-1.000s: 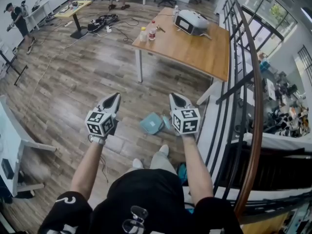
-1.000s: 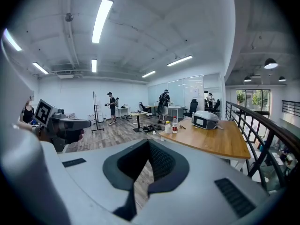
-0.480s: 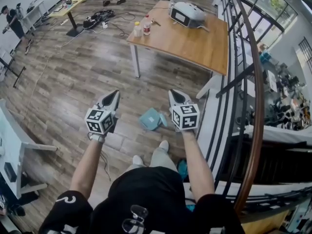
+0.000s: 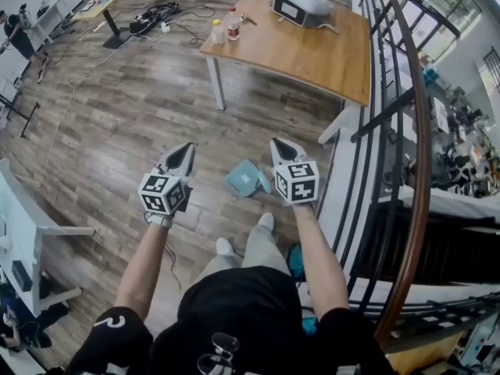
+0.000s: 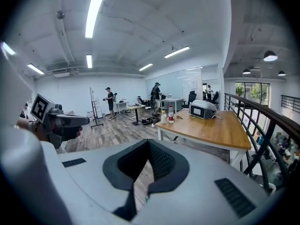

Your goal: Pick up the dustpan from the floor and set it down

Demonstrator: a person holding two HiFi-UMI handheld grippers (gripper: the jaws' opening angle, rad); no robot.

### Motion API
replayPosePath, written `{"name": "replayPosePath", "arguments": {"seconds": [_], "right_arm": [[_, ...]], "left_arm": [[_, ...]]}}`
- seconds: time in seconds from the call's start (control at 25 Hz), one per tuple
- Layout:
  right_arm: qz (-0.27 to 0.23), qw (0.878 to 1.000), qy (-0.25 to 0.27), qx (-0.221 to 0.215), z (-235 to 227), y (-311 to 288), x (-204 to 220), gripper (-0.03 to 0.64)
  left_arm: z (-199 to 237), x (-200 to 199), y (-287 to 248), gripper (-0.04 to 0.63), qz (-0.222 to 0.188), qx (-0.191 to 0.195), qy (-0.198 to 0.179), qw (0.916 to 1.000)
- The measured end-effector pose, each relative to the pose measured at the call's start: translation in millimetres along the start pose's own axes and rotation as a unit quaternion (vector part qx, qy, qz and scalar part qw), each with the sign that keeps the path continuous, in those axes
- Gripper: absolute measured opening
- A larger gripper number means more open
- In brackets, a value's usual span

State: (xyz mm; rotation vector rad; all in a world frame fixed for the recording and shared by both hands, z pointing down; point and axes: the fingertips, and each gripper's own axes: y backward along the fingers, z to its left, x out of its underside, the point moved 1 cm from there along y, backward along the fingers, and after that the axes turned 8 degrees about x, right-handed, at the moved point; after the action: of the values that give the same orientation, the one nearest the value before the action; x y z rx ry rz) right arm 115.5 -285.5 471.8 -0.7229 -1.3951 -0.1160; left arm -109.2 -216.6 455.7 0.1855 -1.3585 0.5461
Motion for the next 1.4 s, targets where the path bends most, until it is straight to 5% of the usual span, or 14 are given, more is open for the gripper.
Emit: {"name": "replayPosePath", "arguments": {"seconds": [0.84,1.0,1.4], "right_arm": [[0.060,0.998,0.000,-0.015,-17.1,-76.3,125.2,0.000],[0.094,0.995,0.001,-0.024,-16.4,-98.3,171.9,0.126],[0.166,0.986,0.010,-0.034,-12.1,-135.2,277.7,0.190]], "left_arm": [[17.6,122.8,-52.3,-0.002,0.045,-0.002,0.051,0.9977],[22.5,156.8,-64.3,-0.002,0.056,0.001,0.059,0.9967],[32.9,227.4,-92.4,-0.002,0.078,0.005,0.085,0.9933]]}}
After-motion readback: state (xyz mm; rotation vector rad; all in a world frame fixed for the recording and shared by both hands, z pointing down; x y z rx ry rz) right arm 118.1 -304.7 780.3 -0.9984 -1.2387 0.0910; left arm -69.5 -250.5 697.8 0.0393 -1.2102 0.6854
